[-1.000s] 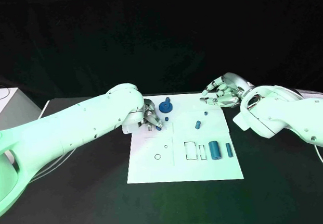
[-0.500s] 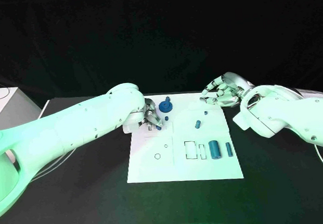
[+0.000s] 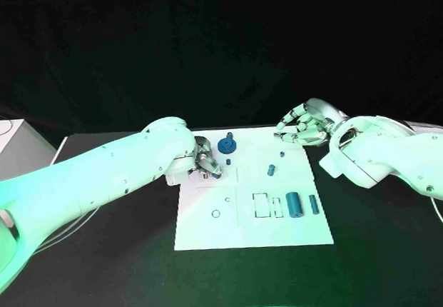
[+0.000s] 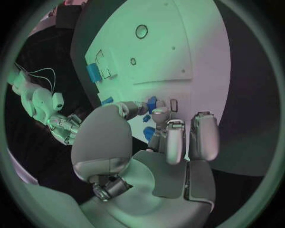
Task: Assemble the parts on the task board
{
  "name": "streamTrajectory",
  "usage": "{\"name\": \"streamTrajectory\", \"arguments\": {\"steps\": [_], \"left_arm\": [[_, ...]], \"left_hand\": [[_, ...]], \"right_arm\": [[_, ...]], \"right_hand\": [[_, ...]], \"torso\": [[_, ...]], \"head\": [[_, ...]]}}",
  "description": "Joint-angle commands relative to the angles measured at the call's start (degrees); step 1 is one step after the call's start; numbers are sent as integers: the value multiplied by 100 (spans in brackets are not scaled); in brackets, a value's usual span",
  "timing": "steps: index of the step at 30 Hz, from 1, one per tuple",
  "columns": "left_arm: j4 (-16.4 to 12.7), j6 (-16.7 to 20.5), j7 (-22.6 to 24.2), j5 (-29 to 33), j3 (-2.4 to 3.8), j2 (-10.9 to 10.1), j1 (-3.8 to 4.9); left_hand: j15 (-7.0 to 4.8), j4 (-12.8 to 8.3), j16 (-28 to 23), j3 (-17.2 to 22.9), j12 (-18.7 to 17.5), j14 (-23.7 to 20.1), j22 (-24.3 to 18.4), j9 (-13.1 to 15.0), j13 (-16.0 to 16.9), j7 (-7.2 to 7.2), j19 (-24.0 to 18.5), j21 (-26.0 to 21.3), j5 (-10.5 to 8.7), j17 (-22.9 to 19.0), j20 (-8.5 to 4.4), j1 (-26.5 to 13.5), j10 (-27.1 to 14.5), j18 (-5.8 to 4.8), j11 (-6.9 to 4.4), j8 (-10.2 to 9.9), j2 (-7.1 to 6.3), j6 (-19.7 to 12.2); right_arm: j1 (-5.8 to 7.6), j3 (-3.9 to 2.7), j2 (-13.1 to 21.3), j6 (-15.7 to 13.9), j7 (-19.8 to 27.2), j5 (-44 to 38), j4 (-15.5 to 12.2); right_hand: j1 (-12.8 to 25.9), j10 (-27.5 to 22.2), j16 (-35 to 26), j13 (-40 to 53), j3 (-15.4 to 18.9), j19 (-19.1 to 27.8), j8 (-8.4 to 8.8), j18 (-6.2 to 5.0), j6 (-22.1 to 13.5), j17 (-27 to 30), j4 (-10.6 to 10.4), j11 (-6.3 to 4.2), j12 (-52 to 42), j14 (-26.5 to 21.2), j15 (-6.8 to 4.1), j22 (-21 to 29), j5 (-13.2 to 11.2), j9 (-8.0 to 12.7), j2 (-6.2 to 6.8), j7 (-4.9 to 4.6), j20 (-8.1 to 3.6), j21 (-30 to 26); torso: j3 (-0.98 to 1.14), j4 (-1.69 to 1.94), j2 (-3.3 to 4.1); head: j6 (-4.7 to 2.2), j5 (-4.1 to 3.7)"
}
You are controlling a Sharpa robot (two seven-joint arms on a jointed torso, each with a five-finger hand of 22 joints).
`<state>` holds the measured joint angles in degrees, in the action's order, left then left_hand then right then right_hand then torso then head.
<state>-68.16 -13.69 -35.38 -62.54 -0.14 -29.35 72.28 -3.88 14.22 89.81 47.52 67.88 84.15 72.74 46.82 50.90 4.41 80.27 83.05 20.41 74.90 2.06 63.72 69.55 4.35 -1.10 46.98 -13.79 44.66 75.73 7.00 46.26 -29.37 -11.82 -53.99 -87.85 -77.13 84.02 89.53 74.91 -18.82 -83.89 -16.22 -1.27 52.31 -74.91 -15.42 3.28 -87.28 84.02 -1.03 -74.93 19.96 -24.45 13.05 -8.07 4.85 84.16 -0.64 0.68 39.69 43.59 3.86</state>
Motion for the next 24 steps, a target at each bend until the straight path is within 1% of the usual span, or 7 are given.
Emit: {"name": "streamTrajectory", "arguments": {"steps": [1, 6, 10, 12, 15, 20, 24], "left_arm": [[-64, 294, 36, 125, 2, -31, -22], [-137, 554, 80, 162, 10, -84, -32], [-164, 670, 113, 169, 12, -106, -38], [-179, 719, 127, 171, 13, -116, -40], [-190, 741, 135, 169, 14, -124, -41], [-193, 672, 135, 164, 14, -127, -43], [-187, 641, 149, 131, 12, -117, -44]], "left_hand": [[-39, -1075, 19, 1034, 1, 585, 5, 930, 6, -120, 36, 38, 21, 1510, -3, -8, 47, -66, 5, 15, 36, 164], [-42, -1081, 19, 1043, 7, 585, 9, 932, 14, -122, 40, 40, 26, 1510, -6, -14, 60, -67, 3, 14, 31, 175], [-43, -1083, 19, 1048, 11, 585, 18, 932, 18, -124, 46, 44, 28, 1510, -8, -19, 69, -68, 2, 13, 29, 181], [-43, -1083, 19, 1048, 11, 585, 18, 932, 18, -124, 46, 44, 28, 1510, -8, -19, 69, -68, 2, 13, 29, 181], [-44, -1085, 19, 1053, 16, 585, 23, 933, 24, -125, 50, 46, 29, 1510, -9, -22, 78, -69, 0, 13, 28, 187], [-45, -1087, 19, 1059, 15, 585, 31, 933, 22, -127, 55, 50, 30, 1510, -11, -24, 81, -71, -1, 12, 27, 192], [-46, -1088, 19, 1062, 5, 585, 35, 934, 4, -127, 58, 51, 29, 1510, -12, -26, 75, -72, -2, 11, 26, 194]], "right_arm": [[-5, -2, 4, 65, 36, -59, -5], [-6, -2, 9, 66, 34, -60, -5], [-8, -2, 11, 70, 33, -60, -3], [-8, -2, 11, 72, 33, -60, -2], [-9, -2, 12, 72, 31, -60, 0], [-10, -2, 10, 76, 28, -62, 10], [-11, -2, 6, 74, 27, -63, 21]], "right_hand": [[65, 362, -28, 1324, 14, -381, -20, -32, -42, -1352, -11, 18, 19, 559, 19, -1038, 20, -5, 0, -15, 6, -33], [65, 362, -28, 1324, 14, -381, -20, -32, -42, -1352, -11, 18, 19, 559, 19, -1038, 20, -5, 0, -15, 6, -33], [65, 362, -28, 1324, 14, -381, -20, -32, -42, -1352, -11, 18, 19, 559, 19, -1038, 20, -5, 0, -15, 6, -33], [65, 362, -28, 1324, 14, -381, -20, -32, -42, -1352, -11, 18, 19, 559, 19, -1038, 20, -5, 0, -15, 6, -33], [65, 362, -28, 1324, 14, -381, -20, -32, -42, -1352, -11, 18, 19, 559, 19, -1038, 20, -5, 0, -15, 6, -33], [65, 362, -28, 1324, 14, -381, -20, -32, -42, -1352, -11, 18, 19, 559, 19, -1038, 20, -5, 0, -15, 6, -33], [65, 362, -28, 1324, 14, -381, -20, -32, -42, -1352, -11, 18, 19, 559, 19, -1038, 20, -5, 0, -15, 6, -33]], "torso": [[4, -1, 1], [5, 3, 2], [4, 2, 2], [8, 0, 2], [3, -2, 8], [4, -5, 10], [5, 5, 4]], "head": [[-2, -2], [0, -2], [8, 0], [16, 3], [21, 2], [37, 1], [51, 2]]}}
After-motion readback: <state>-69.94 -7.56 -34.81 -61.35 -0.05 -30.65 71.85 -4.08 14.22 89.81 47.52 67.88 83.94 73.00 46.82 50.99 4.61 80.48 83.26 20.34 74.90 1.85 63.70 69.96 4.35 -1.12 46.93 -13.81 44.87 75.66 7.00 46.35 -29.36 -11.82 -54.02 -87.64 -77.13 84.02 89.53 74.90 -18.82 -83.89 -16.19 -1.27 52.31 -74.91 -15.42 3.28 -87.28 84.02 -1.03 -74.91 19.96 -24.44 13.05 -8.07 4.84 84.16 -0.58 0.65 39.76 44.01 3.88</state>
